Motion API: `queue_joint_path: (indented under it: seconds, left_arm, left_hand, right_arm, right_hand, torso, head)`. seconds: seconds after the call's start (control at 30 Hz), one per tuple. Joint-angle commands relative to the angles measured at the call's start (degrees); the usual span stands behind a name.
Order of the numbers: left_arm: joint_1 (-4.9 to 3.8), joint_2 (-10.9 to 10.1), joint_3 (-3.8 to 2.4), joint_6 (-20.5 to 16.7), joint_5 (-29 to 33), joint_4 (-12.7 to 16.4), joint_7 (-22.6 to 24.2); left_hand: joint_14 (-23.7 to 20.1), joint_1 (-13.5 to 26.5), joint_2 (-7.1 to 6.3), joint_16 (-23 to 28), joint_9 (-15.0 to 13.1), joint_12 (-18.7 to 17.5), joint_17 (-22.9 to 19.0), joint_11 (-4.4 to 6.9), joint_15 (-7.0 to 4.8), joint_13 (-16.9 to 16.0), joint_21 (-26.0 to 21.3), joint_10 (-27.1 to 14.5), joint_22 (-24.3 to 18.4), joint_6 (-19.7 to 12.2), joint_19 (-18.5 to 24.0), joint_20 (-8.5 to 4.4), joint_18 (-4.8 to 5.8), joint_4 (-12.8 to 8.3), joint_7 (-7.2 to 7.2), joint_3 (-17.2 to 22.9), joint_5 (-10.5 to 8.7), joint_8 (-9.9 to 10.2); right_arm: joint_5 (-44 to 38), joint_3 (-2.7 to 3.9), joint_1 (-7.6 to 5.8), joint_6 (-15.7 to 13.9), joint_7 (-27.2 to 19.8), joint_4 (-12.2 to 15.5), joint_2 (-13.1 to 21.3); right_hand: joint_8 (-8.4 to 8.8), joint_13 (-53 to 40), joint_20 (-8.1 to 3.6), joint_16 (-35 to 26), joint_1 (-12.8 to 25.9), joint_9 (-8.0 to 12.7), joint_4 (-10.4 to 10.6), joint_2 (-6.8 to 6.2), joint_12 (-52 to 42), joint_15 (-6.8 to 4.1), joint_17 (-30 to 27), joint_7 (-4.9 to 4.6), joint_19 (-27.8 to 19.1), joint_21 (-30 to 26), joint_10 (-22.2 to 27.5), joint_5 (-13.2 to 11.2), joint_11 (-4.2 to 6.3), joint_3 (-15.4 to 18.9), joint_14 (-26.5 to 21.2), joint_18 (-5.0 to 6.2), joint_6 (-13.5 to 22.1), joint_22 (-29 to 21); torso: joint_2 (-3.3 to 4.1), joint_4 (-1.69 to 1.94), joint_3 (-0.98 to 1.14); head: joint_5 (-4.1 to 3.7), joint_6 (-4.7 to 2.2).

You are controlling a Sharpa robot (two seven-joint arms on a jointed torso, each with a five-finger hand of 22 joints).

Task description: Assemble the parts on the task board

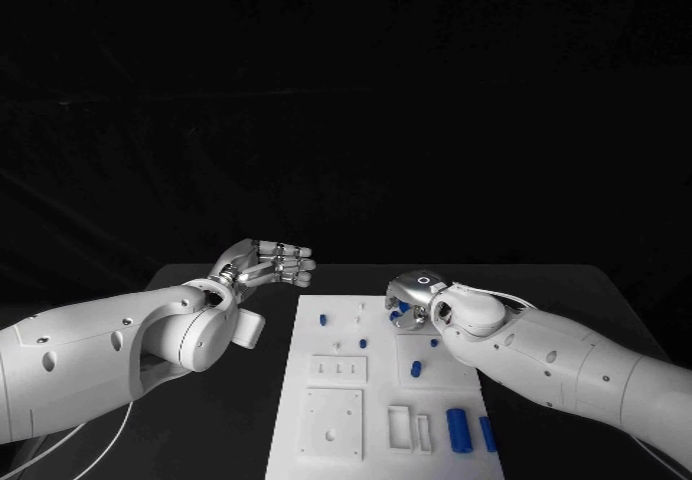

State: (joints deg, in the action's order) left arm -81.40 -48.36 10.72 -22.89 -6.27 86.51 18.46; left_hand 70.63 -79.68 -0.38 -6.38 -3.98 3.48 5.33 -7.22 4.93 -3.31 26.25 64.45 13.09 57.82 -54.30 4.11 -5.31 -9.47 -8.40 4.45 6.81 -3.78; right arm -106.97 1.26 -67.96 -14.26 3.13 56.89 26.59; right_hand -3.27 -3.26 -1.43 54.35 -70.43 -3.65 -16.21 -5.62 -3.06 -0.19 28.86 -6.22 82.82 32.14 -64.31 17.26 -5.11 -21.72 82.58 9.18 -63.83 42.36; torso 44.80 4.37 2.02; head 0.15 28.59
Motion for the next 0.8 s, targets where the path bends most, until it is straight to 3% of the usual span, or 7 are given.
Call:
queue_joint_path:
  seconds: [0.03,0.3,0.57,0.8]
  left_arm:
    - [-0.14,0.1,-0.06,0.2,-0.3,0.1,0.5]
    - [-0.14,0.2,-0.05,0.3,-0.2,-0.1,0.4]
    - [-0.14,0.2,-0.05,0.4,-0.2,-0.3,0.3]
    - [-0.14,0.1,-0.05,0.5,-0.2,-0.4,0.1]
  left_hand:
    - [-0.3,0.1,-0.51,0.2,0.0,0.0,-0.1,-0.09,0.16,-0.1,-0.2,-0.5,-0.2,-0.3,-0.4,-0.06,0.37,0.4,-0.29,0.0,0.04,0.1]
    - [-0.3,0.1,-0.53,0.2,0.0,0.0,-0.1,-0.11,0.17,-0.1,-0.4,-0.5,-0.4,-0.2,-0.5,-0.04,0.37,0.6,-0.27,0.0,0.04,0.1]
    - [-0.3,0.2,-0.55,0.2,0.0,0.0,-0.1,-0.10,0.18,-0.1,-0.5,-0.5,-0.6,-0.2,-0.6,-0.03,0.38,0.7,-0.26,0.0,0.02,0.1]
    - [-0.3,0.2,-0.56,0.2,0.0,0.0,-0.1,-0.10,0.19,-0.1,-0.6,-0.5,-0.7,-0.2,-0.7,-0.03,0.39,0.8,-0.25,0.0,-0.02,0.1]
  right_arm:
    - [-1.5,0.02,0.07,1.0,0.5,-0.3,-0.2]
    - [-1.9,0.02,0.20,1.2,0.8,-0.5,-0.3]
    - [-2.4,0.02,0.23,1.1,1.3,-0.3,-0.1]
    - [-3.2,0.02,0.23,0.9,1.6,0.2,0.1]
  right_hand:
    - [-0.29,-0.1,-0.05,0.2,0.1,-0.1,0.0,-0.52,-0.2,-0.03,0.0,0.06,0.0,0.0,-0.6,0.1,0.00,-0.9,-0.2,0.06,-0.3,1.0]
    - [-0.30,-0.1,-0.17,0.3,0.3,-0.1,0.1,-0.93,-0.2,-0.11,0.1,-0.04,-0.4,0.3,-1.1,0.1,0.09,-4.3,-0.2,-0.04,-0.6,3.5]
    - [-0.30,-0.1,-0.30,0.4,0.4,-0.1,0.1,-1.09,-0.2,-0.23,0.1,-0.08,-0.5,0.7,-1.8,-0.1,0.25,-6.3,-0.3,-0.08,-1.1,6.1]
    - [-0.32,-0.1,-0.41,0.6,0.5,-0.2,0.2,-1.20,-0.2,-0.36,0.0,-0.06,-0.4,0.6,-2.6,-0.2,0.42,-8.0,-0.3,-0.11,-1.7,8.2]
  torso:
    - [0.55,0.25,-0.01]
    - [1.17,0.40,0.00]
    - [1.54,0.31,0.18]
    - [1.90,0.49,0.30]
  head:
    - [0.04,-0.09]
    - [-0.29,-0.16]
    - [-0.43,-0.36]
    - [-0.63,-0.58]
